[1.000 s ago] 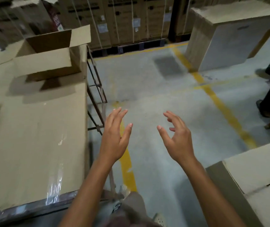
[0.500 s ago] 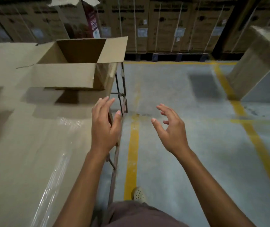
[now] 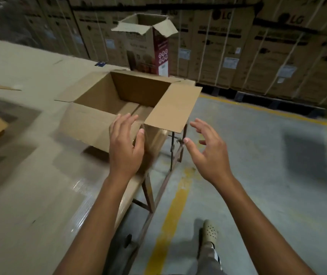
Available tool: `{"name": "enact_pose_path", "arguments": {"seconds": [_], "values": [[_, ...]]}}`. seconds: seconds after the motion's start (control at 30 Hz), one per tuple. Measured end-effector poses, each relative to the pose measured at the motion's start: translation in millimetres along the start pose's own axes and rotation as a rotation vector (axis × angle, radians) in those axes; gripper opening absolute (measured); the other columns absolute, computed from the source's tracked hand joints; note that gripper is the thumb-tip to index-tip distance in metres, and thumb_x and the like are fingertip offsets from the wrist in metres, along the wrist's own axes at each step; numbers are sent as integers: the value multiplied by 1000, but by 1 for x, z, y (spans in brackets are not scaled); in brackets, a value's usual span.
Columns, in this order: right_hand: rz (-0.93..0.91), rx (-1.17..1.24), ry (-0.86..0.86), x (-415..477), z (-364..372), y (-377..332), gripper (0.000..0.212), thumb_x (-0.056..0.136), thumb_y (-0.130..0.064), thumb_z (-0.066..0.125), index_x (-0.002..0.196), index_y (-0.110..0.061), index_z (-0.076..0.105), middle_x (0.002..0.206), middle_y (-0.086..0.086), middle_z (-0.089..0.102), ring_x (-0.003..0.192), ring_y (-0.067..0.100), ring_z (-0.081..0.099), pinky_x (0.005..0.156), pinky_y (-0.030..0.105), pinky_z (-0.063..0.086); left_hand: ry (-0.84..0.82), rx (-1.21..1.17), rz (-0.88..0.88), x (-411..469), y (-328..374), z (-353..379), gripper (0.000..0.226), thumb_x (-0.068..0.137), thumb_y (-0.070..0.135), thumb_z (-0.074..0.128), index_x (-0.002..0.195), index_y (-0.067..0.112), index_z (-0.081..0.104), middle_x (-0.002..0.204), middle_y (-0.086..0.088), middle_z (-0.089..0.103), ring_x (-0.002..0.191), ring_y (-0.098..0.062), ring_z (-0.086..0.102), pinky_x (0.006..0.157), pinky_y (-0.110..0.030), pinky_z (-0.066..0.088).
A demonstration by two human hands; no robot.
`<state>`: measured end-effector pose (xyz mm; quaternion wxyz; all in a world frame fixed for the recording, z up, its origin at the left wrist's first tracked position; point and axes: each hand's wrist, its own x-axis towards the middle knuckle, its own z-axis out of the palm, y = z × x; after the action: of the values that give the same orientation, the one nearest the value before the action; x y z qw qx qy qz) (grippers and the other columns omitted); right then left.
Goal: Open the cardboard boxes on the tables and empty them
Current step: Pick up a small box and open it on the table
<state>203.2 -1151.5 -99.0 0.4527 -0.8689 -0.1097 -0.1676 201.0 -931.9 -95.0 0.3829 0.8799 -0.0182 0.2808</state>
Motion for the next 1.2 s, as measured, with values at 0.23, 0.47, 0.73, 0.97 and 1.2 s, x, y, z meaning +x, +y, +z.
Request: {"name": "enact_pose_path", "arguments": {"seconds": [0.23,0.47,0.73,0.97,1.2], "values": [[-137,31,-104,130,2,34,46,91,-39,58,132,-19,62,145,5,54,135,22,49,107,49,46,220,184,-183,64,0,35,35,96,16,57,131,9,60,139,-11,55,141,-27,37,113,-31,29],[-235,-37,-237,249,26,51,49,92,-38,61,134,-14,59,154,15,42,142,31,37,114,40,31,441,237,-534,102,8,52,37,95,16,62,132,12,58,138,-13,51,133,-24,43,100,-23,33],[137,-170,-617,321,110,73,69,91,-41,62,147,-8,38,150,24,42,137,42,39,108,45,36,461,-100,-1171,111,-24,91,91,93,23,65,160,27,3,166,-7,14,151,-34,13,122,-47,17],[207,-29,-739,328,146,77,36,95,-36,57,122,-12,63,126,17,64,117,39,56,95,41,43,659,-489,-1274,111,-60,90,82,89,10,60,157,22,16,145,3,40,126,-23,43,102,-38,38],[149,3,-788,343,180,60,31,97,-31,55,117,-11,66,121,15,66,112,36,58,89,39,43,789,-526,-1201,122,-84,78,64,94,13,58,152,20,31,131,2,52,94,-12,56,72,-29,46]]}}
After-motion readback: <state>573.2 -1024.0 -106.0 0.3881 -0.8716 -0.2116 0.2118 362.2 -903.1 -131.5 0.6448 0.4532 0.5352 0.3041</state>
